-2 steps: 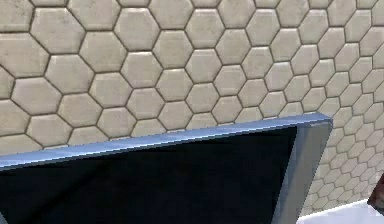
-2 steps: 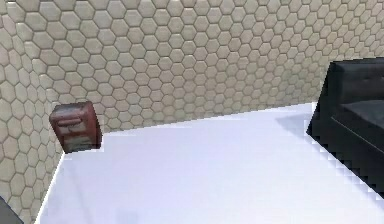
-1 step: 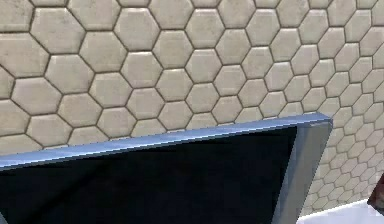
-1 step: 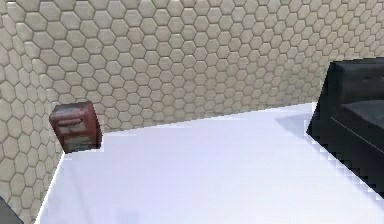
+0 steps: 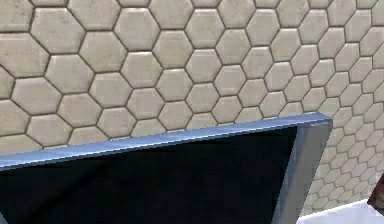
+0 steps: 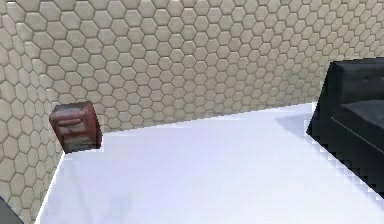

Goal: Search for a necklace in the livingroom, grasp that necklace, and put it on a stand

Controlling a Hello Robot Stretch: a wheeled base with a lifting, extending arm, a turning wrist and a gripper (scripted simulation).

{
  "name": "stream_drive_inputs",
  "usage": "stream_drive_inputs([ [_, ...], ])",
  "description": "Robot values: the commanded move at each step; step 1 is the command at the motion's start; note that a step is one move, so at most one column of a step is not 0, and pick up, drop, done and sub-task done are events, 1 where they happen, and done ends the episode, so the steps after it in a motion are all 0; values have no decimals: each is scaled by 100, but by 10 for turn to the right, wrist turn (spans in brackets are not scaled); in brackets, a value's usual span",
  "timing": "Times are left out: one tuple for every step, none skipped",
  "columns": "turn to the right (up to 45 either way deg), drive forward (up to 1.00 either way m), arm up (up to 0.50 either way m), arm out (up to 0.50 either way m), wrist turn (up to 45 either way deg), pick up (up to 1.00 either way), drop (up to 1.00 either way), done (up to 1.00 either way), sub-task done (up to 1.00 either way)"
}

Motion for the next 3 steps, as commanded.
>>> stream_drive_inputs([
  [-450,0,0,0,0,0,0,0,0],
  [-90,0,0,0,0,0,0,0,0],
  [-30,0,0,0,0,0,0,0,0],
])
